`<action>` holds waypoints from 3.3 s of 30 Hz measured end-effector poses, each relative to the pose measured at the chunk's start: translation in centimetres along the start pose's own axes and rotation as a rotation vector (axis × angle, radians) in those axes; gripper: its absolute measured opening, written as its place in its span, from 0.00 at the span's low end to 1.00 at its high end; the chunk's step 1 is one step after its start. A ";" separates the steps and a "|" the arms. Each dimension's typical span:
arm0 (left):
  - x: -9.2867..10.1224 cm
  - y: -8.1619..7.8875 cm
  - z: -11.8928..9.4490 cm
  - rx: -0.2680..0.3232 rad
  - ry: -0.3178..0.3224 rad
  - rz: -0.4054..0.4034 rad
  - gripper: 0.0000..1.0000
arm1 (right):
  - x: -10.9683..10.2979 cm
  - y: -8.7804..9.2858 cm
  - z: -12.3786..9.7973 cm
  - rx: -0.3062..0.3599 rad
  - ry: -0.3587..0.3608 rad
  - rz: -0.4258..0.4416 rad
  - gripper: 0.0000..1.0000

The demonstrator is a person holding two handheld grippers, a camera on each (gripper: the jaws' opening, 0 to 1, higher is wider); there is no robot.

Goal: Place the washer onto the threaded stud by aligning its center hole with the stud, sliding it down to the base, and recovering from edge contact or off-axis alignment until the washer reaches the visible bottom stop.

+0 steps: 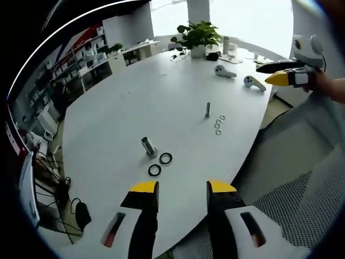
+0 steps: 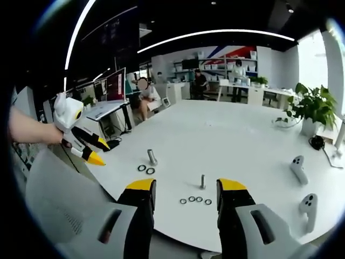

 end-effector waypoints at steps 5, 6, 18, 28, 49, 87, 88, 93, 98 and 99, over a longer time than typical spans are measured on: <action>-0.8 0.0 1.4 -0.011 0.017 -0.011 0.33 | 0.0 0.0 0.0 0.000 0.003 -0.001 0.47; -1.0 0.0 1.5 -0.011 0.019 -0.018 0.33 | 0.1 0.1 0.0 0.000 0.004 -0.002 0.47; -4.8 1.2 3.8 -0.031 0.022 -0.166 0.34 | 0.1 0.1 0.0 0.001 0.006 0.001 0.47; -6.8 1.3 5.6 -0.130 0.034 -0.118 0.34 | 0.0 0.1 0.1 -0.002 0.002 -0.009 0.47; -9.2 1.1 8.9 -0.240 0.049 -0.083 0.34 | -0.2 0.2 0.2 -0.020 -0.028 -0.013 0.48; -11.9 0.1 11.0 -0.329 0.058 -0.023 0.36 | -0.6 0.6 0.5 -0.061 -0.069 -0.038 0.48; -11.9 0.0 11.1 -0.330 0.062 -0.022 0.36 | -0.6 0.6 0.5 -0.059 -0.066 -0.036 0.48; -11.8 0.4 11.7 -0.357 0.093 -0.011 0.35 | -0.5 0.6 0.5 -0.055 -0.058 -0.029 0.47; -11.5 0.4 12.2 -0.350 0.120 -0.015 0.35 | -0.4 0.6 0.5 -0.057 -0.054 -0.031 0.47; -11.3 0.4 12.3 -0.356 0.125 -0.009 0.35 | -0.4 0.6 0.5 -0.056 -0.051 -0.030 0.47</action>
Point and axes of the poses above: the point that each gripper's makers call its tool centre point, and the gripper's own axes: z roughly forward along the fingers, x roughly to its right, y roughly out of its underside, the point moved 10 cm from there along -z, roughly backward along the fingers, and after that the axes turned 9 degrees about y, right-handed, at the moved point
